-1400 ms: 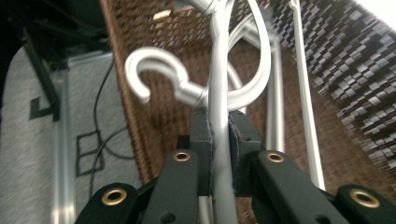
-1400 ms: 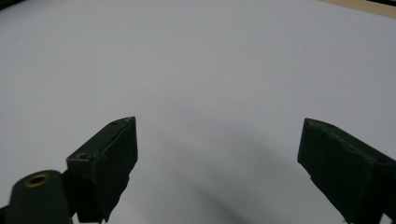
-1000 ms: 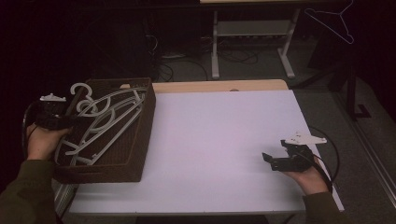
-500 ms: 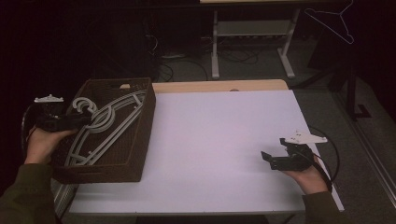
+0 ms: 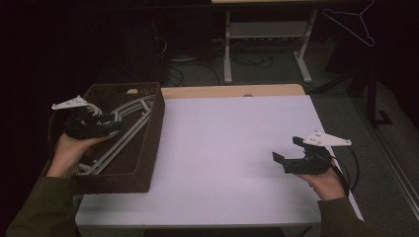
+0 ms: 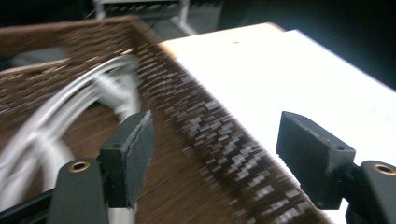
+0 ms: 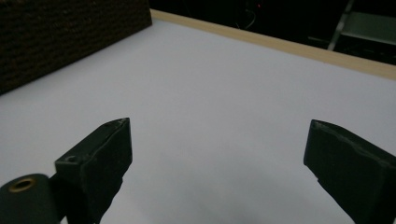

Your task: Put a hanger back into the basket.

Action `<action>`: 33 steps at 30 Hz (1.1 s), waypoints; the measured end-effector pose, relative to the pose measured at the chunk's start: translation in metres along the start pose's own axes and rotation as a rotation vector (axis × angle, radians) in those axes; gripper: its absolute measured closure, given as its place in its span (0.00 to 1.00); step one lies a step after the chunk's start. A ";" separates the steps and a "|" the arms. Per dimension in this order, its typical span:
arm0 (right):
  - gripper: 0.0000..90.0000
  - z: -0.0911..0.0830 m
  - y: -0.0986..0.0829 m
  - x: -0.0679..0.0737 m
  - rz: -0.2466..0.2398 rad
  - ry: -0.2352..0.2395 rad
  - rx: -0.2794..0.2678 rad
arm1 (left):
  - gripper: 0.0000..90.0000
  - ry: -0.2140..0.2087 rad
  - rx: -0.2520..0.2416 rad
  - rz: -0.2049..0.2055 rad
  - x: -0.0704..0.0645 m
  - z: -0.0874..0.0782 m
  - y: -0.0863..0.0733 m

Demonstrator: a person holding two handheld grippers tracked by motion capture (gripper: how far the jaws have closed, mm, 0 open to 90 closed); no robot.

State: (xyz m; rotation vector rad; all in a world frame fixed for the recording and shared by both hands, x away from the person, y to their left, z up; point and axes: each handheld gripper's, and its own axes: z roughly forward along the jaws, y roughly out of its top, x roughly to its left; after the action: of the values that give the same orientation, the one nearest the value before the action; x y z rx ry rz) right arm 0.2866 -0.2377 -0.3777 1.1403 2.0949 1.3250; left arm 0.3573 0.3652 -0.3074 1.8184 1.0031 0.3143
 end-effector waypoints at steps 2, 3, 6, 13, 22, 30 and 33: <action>0.07 -0.001 0.005 0.001 0.000 0.015 -0.027 | 0.27 -0.033 -0.019 0.021 -0.011 0.005 0.001; 0.06 -0.001 0.006 0.002 0.002 0.024 -0.037 | 0.26 -0.048 -0.030 0.027 -0.017 0.007 0.001; 0.05 -0.002 0.012 0.005 0.003 0.043 -0.056 | 0.23 -0.091 -0.048 0.045 -0.033 0.015 0.000; 0.02 -0.001 0.023 0.011 -0.003 0.086 -0.105 | 0.17 -0.179 -0.096 0.091 -0.063 0.032 -0.006; 0.00 -0.003 0.042 0.019 -0.008 0.134 -0.187 | 0.04 -0.236 -0.202 0.109 -0.085 0.042 -0.011; 0.00 -0.005 0.052 0.022 -0.021 0.153 -0.223 | 0.01 -0.275 -0.238 0.150 -0.096 0.050 -0.013; 0.00 -0.005 0.052 0.022 -0.017 0.154 -0.219 | 0.01 -0.284 -0.235 0.147 -0.097 0.052 -0.014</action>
State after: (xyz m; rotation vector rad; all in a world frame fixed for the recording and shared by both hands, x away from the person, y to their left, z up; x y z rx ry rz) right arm 0.2920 -0.2111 -0.3274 0.9532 1.9965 1.6347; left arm 0.3219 0.2613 -0.3230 1.6682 0.6110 0.2436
